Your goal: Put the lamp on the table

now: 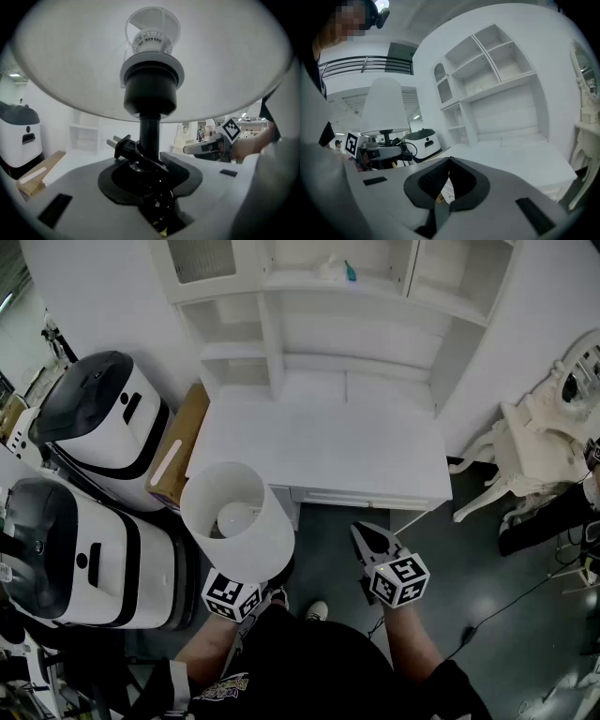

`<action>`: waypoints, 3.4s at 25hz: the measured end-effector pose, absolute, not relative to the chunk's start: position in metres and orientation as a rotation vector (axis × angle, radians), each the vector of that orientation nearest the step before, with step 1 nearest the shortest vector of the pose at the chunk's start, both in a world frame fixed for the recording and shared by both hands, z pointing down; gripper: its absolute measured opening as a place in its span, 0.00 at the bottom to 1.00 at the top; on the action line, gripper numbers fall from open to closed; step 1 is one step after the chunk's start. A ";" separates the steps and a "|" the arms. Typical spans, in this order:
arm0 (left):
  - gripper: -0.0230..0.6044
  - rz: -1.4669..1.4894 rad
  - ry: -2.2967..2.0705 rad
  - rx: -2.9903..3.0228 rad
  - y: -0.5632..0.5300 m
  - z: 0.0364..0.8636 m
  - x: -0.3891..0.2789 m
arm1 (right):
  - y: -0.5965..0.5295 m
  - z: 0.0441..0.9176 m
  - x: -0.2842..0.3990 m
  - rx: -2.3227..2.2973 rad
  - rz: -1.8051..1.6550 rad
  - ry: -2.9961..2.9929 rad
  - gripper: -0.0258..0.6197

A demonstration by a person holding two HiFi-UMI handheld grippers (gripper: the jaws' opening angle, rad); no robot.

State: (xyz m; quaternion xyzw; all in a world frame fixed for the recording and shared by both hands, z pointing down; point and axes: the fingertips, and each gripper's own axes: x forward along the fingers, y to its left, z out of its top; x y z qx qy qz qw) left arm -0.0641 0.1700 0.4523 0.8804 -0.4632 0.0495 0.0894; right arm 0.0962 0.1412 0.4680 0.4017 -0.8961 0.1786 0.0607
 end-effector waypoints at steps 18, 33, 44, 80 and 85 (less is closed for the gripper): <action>0.26 0.133 -1.370 2.614 0.157 0.457 -0.064 | 0.132 0.471 0.095 1.231 0.562 -2.719 0.08; 0.26 0.139 -1.363 2.627 0.138 0.455 -0.078 | 0.114 0.472 0.081 1.240 0.594 -2.716 0.08; 0.26 0.148 -1.343 2.635 0.116 0.453 -0.090 | 0.092 0.473 0.071 1.269 0.615 -2.706 0.08; 0.26 0.142 -1.173 2.735 0.006 0.453 -0.145 | -0.007 0.473 0.015 1.440 0.661 -2.626 0.08; 0.26 0.143 -1.127 2.757 -0.007 0.456 -0.156 | -0.015 0.473 0.003 1.482 0.657 -2.605 0.08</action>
